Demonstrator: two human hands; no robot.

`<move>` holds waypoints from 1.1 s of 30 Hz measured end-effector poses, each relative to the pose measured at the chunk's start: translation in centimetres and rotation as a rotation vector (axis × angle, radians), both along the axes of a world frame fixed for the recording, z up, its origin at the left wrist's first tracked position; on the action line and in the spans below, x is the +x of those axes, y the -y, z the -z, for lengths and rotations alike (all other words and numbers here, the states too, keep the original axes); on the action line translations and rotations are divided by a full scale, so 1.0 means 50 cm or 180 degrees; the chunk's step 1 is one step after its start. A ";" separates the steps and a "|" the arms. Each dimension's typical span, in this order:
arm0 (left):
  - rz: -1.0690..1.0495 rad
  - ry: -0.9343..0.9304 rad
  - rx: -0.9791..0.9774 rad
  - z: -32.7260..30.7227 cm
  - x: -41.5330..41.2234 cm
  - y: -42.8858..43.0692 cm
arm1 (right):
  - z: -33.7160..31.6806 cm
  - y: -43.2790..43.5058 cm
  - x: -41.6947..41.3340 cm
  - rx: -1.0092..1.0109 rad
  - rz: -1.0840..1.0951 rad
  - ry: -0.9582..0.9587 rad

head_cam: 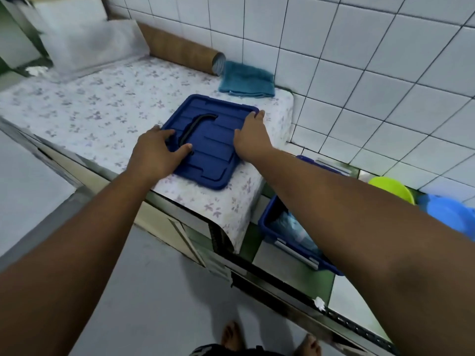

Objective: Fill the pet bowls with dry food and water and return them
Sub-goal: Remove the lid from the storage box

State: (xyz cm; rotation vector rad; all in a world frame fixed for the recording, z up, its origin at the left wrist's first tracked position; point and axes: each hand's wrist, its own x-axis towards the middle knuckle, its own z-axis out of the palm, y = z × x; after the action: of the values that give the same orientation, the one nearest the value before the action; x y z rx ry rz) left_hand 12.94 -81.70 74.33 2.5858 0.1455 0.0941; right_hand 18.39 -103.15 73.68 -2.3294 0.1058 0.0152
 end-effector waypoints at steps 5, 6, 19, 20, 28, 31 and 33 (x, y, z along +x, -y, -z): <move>0.0133 0.0076 0.0218 0.006 0.013 0.006 | 0.003 0.037 -0.005 -0.0330 -0.0274 -0.0027; 0.0145 0.0135 0.0281 0.003 0.016 0.016 | 0.001 0.054 -0.010 -0.0343 -0.0317 0.0004; 0.1889 0.0121 0.0214 0.037 -0.039 0.434 | 0.051 0.417 -0.185 -0.0457 0.0504 -0.0049; 0.2024 -0.0015 0.0372 0.051 -0.042 0.453 | 0.055 0.433 -0.199 -0.0601 0.0412 -0.0155; 0.2382 -0.0423 0.1951 0.115 -0.043 0.516 | 0.108 0.485 -0.267 -0.2437 -0.0362 -0.0985; 0.2265 -0.0536 0.1910 0.119 -0.044 0.516 | 0.115 0.486 -0.273 -0.2512 -0.0400 -0.0772; 0.2164 -0.0572 0.1879 0.114 -0.042 0.516 | 0.115 0.485 -0.276 -0.2421 -0.0402 -0.0758</move>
State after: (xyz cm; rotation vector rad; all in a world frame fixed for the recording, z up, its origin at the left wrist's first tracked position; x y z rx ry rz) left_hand 10.84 -107.51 68.65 3.0583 -0.8069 -0.4007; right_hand 4.61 -127.41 67.95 -3.0827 0.0924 0.3753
